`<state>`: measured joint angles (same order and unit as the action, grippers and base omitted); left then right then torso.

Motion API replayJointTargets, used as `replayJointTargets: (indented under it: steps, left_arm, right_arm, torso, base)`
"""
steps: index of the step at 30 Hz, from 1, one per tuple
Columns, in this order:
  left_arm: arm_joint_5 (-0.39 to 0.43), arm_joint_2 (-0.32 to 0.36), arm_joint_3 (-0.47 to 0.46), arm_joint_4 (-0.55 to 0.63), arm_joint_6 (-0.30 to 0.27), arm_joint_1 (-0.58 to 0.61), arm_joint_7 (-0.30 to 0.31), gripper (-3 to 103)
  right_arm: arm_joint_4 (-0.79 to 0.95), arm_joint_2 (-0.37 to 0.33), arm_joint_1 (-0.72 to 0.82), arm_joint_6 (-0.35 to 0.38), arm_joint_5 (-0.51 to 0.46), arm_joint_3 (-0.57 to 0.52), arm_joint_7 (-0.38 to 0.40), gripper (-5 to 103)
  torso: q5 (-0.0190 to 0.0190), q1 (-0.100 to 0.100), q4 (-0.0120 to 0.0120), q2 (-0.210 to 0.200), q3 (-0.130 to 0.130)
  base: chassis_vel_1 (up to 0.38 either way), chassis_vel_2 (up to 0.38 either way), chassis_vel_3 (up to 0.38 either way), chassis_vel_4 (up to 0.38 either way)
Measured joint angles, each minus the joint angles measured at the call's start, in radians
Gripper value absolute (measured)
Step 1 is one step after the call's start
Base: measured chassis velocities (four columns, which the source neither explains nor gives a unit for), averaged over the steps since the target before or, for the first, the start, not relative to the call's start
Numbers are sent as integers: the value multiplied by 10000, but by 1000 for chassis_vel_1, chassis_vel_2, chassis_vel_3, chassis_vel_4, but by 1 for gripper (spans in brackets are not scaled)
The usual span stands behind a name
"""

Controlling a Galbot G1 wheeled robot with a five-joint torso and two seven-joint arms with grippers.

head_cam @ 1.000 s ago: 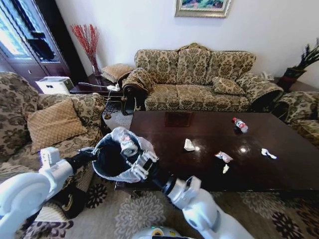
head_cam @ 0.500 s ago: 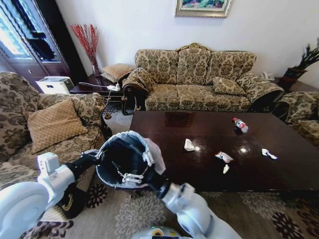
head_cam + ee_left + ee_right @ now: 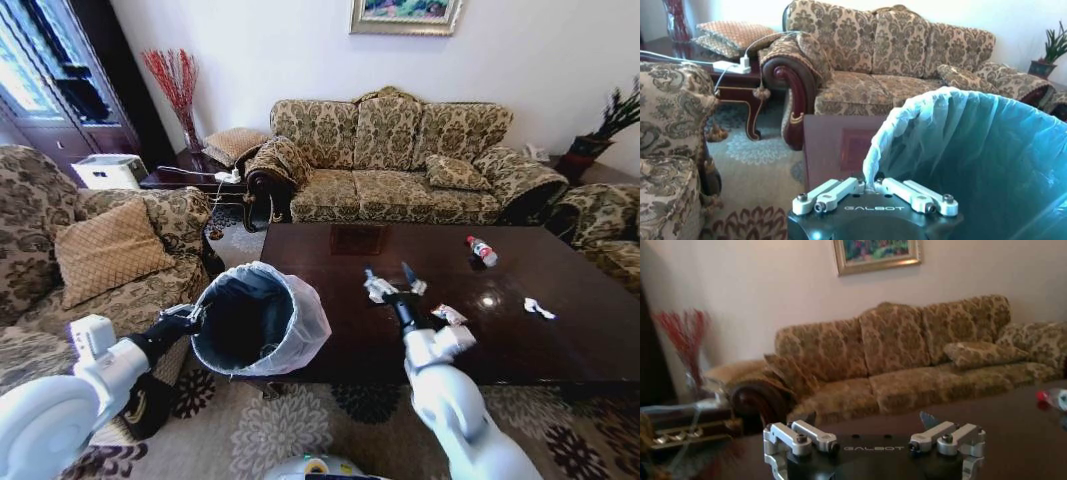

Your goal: Move to the front of the table and place the trash on the table into the trash bin.

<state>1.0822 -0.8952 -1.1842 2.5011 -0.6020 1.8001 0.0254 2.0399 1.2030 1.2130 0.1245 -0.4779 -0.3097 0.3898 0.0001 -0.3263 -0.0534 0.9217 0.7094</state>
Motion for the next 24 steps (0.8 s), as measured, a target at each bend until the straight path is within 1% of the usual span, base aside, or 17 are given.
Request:
replayJointTargets:
  steps: [2, 3, 5, 6, 7, 8, 9, 12, 13, 14, 16, 17, 19, 20, 21, 22, 24]
  left_arm:
    - [-165, -179, 92, 1, 20, 47, -57, 0]
    - [-165, -179, 92, 1, 20, 47, -57, 0]
    - [-333, -337, 233, 1, 33, 89, -86, 0]
    - [-333, -337, 233, 1, 33, 89, -86, 0]
    - [-427, -435, 323, 1, 36, 117, -98, 0]
    - [-479, -480, 373, 0, 39, 133, -103, 0]
    - [-479, -480, 373, 0, 39, 133, -103, 0]
    - [-659, -621, 533, 0, 53, 204, -122, 0]
    - [-727, -683, 571, 0, 57, 252, -131, 0]
    - [-727, -683, 571, 0, 57, 252, -131, 0]
    - [-762, -724, 574, 0, 61, 299, -139, 0]
    - [-767, -732, 568, 0, 64, 309, -139, 0]
    - [-770, -740, 552, -1, 66, 315, -141, 0]
    - [-774, -744, 541, -2, 67, 321, -142, 0]
    - [-774, -744, 541, -2, 67, 321, -142, 0]
    - [-780, -744, 534, -2, 71, 333, -144, 0]
    - [-784, -744, 527, -3, 72, 354, -156, 0]
  right_arm:
    - [-1332, 203, -568, 0, 8, 130, -155, 100]
    - [-1332, 203, -568, 0, 8, 130, -155, 100]
    - [-2639, 558, -1206, -33, 314, 353, -296, 100]
    - [-2639, 558, -1206, -33, 314, 353, -296, 100]
    - [-3411, 842, -1642, -73, 618, 522, -369, 100]
    - [-3758, 1009, -1866, -70, 761, 630, -371, 100]
    - [-3758, 1009, -1866, -70, 761, 630, -371, 100]
    - [-4931, 1719, -2619, 4, 1293, 913, -352, 100]
    - [-5455, 2084, -2904, 8, 1580, 999, -311, 100]
    - [-5455, 2084, -2904, 8, 1580, 999, -311, 100]
    - [-6074, 2464, -3185, 0, 2050, 1060, -207, 100]
    - [-6193, 2541, -3219, -2, 2186, 1059, -194, 100]
    - [-6289, 2604, -3230, 6, 2267, 1047, -198, 100]
    - [-6312, 2613, -3191, 17, 2330, 988, -260, 103]
    - [-6312, 2613, -3191, 17, 2330, 988, -260, 103]
    - [-6310, 2586, -3115, 16, 2417, 910, -332, 100]
    - [-6244, 2455, -2963, 15, 2473, 773, -381, 91]
  torso:
    - [-1, 0, -5, 1, -1]
    - [-1, 0, -5, 1, -1]
    - [3, 2, 0, 0, -1]
    - [3, 2, 0, 0, -1]
    - [-2, 1, 0, 0, 0]
    - [-3, 0, -1, 0, 0]
    - [-3, 0, -1, 0, 0]
    - [-4, 0, -1, 0, 0]
    - [-2, 1, 0, 0, -1]
    - [-2, 1, 0, 0, -1]
    - [-2, 2, 2, 0, -1]
    - [-3, 2, 2, 0, -1]
    - [-2, 2, 0, 0, -1]
    - [-3, 1, 0, 0, -1]
    - [-3, 1, 0, 0, -1]
    - [-3, 2, -2, 1, -2]
    - [0, 3, -4, 1, -2]
  base:
    - [0, 0, 0, 0]
    - [0, 0, 0, 0]
    - [0, 0, 0, 0]
    - [0, 0, 0, 0]
    - [0, 0, 0, 0]
    - [0, 0, 0, 0]
    - [0, 0, 0, 0]
    - [0, 0, 0, 0]
    - [0, 0, 0, 0]
    - [0, 0, 0, 0]
    - [0, 0, 0, 0]
    - [0, 0, 0, 0]
    - [0, 0, 0, 0]
    - [0, 0, 0, 0]
    - [0, 0, 0, 0]
    - [0, 0, 0, 0]
    - [0, 0, 0, 0]
